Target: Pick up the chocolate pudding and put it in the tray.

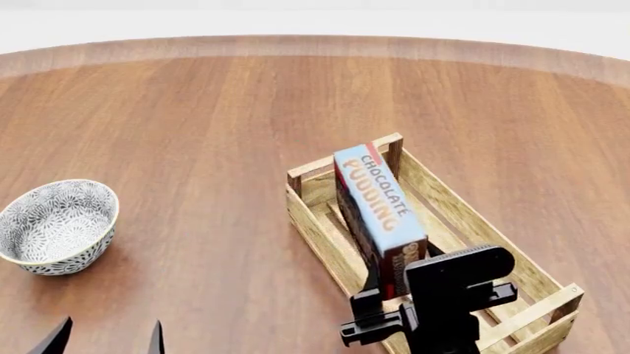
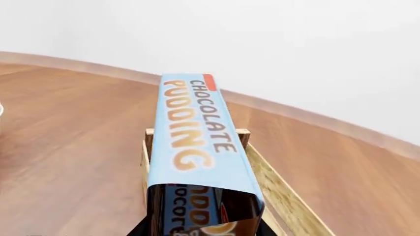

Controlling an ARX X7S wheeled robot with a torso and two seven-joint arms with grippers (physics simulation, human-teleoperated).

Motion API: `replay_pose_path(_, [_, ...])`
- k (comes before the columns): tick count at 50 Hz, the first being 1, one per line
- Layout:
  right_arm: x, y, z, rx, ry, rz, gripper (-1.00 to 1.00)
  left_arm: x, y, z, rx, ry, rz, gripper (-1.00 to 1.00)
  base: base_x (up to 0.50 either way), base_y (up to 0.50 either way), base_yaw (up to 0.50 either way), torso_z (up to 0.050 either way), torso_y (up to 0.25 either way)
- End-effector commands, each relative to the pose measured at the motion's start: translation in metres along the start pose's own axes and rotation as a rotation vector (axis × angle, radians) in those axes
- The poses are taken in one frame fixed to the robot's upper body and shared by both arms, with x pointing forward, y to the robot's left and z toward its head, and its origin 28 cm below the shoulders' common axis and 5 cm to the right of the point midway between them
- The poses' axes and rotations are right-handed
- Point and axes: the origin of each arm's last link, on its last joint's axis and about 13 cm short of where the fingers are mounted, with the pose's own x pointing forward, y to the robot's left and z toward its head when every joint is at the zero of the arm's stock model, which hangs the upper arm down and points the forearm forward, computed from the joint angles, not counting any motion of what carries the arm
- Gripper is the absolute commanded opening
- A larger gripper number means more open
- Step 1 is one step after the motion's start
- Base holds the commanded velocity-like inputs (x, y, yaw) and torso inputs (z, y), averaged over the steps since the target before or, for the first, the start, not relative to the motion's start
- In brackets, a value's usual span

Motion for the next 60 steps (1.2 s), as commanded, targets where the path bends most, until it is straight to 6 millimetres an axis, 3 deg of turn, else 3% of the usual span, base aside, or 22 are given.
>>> replay_pose_path(1, [0.003,-0.009,-0.007,-0.025,0.018,-0.045,-1.00,-0.001,0.000,-0.003,-0.001,0.005,0.000,1.00,0.00,0.00,0.00,0.000,0.000])
replay_pose_path(51, [0.021,-0.025,-0.029,-0.006,0.085,-0.156,-1.00,0.001,0.000,-0.009,0.008,0.020,0.001,1.00,0.00,0.00,0.00,0.000,0.000])
replay_pose_path(52, [0.021,-0.025,-0.029,-0.003,0.089,-0.157,1.00,0.001,0.000,-0.008,0.008,0.020,0.001,1.00,0.00,0.00,0.00,0.000,0.000])
replay_pose_path(60, [0.016,-0.024,-0.028,-0.004,0.085,-0.166,1.00,0.000,-0.001,-0.010,0.007,0.021,-0.003,1.00,0.00,0.00,0.00,0.000,0.000])
